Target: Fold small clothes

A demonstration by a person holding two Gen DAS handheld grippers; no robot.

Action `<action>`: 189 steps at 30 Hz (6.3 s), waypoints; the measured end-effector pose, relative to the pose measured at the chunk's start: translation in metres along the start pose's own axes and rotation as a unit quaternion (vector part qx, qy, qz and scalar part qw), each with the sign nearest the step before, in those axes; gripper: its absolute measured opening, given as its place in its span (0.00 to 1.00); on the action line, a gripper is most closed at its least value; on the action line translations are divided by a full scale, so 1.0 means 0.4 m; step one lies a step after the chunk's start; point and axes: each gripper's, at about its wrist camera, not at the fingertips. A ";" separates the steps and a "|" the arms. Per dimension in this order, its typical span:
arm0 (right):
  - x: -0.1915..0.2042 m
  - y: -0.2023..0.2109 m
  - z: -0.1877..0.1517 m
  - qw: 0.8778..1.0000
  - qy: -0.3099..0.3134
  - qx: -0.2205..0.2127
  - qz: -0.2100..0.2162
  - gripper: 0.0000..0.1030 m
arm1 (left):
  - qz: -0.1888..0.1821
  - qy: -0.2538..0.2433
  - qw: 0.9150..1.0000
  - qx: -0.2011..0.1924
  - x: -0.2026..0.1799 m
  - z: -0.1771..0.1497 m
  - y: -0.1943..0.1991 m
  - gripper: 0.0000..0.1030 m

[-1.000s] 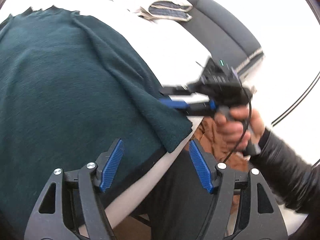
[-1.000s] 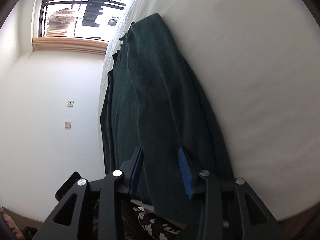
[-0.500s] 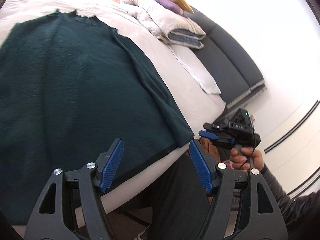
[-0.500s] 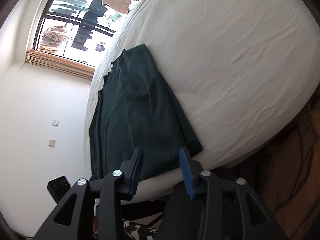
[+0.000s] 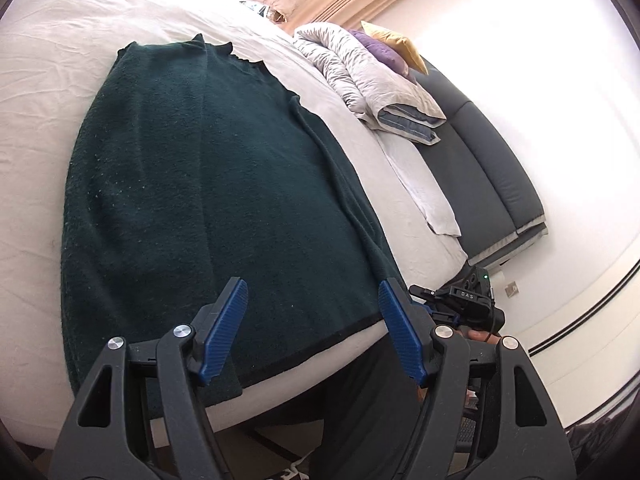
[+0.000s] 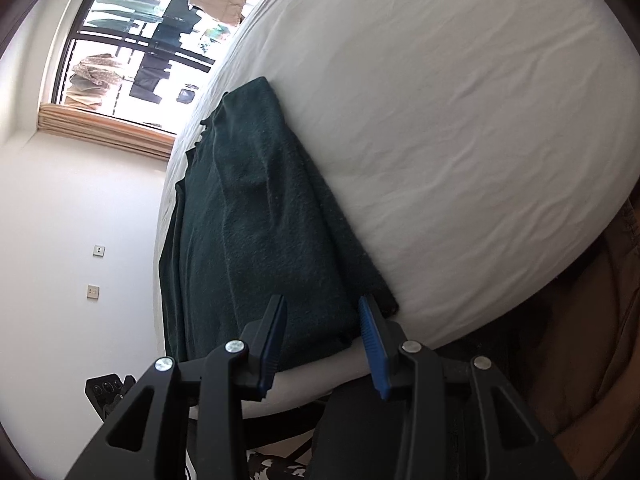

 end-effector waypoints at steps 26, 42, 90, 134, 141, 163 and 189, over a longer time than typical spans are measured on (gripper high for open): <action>0.101 0.071 -0.055 0.987 0.062 -0.055 -0.136 0.35 | 0.029 0.041 0.998 -0.034 0.041 0.019 0.001 0.65; 0.145 -0.125 -0.029 0.996 0.092 0.016 -0.011 0.37 | 0.060 0.049 0.997 -0.010 0.110 -0.019 -0.059 0.65; 0.718 -0.633 -0.744 0.635 0.681 -0.077 -0.357 0.61 | -0.025 0.205 0.971 -0.119 0.376 -0.006 0.156 0.73; 0.757 -0.631 -0.704 0.623 0.677 -0.164 -0.356 0.13 | -0.027 0.202 0.979 -0.032 0.396 0.297 0.066 0.90; 0.767 -0.548 -0.655 0.686 0.655 -0.152 -0.278 0.13 | 0.013 0.226 0.974 -0.002 0.460 0.493 -0.007 0.90; 0.758 -0.433 -0.567 0.744 0.618 -0.158 -0.199 0.13 | 0.049 0.218 0.974 0.036 0.476 0.702 -0.143 0.19; 0.472 -0.125 -0.291 0.929 0.318 -0.185 -0.045 0.13 | 0.139 -0.038 0.986 0.084 -0.231 0.932 -0.457 0.14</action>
Point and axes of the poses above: each gripper's, at about its wrist camera, not at the fingertips, and y roughly against the way its jaws point, x to its left, z to its top, and after that the axes turned 14 degrees about x, right-handed
